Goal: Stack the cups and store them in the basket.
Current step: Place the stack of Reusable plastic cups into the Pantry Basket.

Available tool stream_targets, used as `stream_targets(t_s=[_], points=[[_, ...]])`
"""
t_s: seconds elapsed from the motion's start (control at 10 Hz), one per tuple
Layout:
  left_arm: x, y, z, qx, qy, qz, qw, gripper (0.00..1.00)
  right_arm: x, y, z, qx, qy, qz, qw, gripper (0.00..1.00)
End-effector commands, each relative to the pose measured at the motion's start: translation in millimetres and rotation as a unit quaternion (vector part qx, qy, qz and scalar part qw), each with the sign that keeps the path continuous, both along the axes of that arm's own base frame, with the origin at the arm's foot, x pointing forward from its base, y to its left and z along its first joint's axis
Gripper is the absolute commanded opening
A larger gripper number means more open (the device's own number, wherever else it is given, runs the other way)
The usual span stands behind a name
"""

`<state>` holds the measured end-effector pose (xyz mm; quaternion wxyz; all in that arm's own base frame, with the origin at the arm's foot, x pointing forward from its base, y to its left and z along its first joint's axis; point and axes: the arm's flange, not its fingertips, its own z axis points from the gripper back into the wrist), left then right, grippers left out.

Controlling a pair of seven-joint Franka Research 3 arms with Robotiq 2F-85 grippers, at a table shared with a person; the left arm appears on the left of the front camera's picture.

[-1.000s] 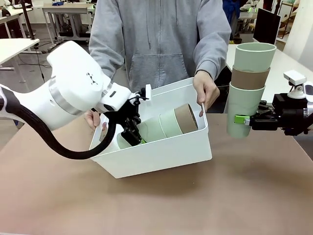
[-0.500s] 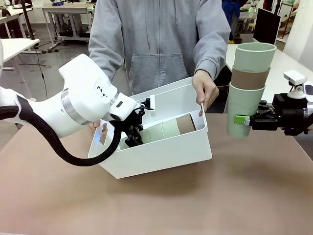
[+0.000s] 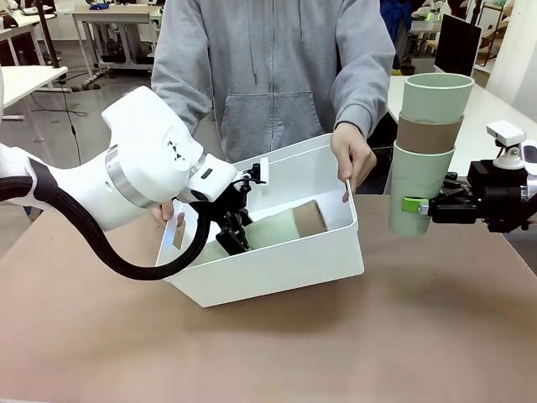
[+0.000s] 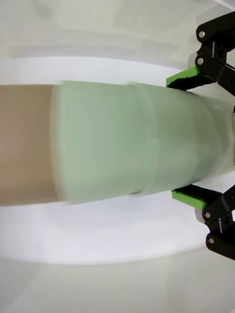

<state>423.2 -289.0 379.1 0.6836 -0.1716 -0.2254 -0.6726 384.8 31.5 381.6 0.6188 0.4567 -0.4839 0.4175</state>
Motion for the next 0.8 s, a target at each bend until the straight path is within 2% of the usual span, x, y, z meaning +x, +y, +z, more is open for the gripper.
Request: stream_targets(t_s=[0.0,0.3,0.7], points=[[3,12,12,-0.023,0.005,-0.013,1.000,1.00,0,0,4,0.001,-0.005,-0.001,1.000,0.85],[3,40,40,-0.037,0.019,-0.023,0.999,1.00,0,0,4,0.001,-0.005,-0.001,1.000,0.85],[-1,125,109,-0.119,0.058,-0.038,0.990,1.00,0,0,4,0.001,-0.005,-0.001,1.000,0.85]])
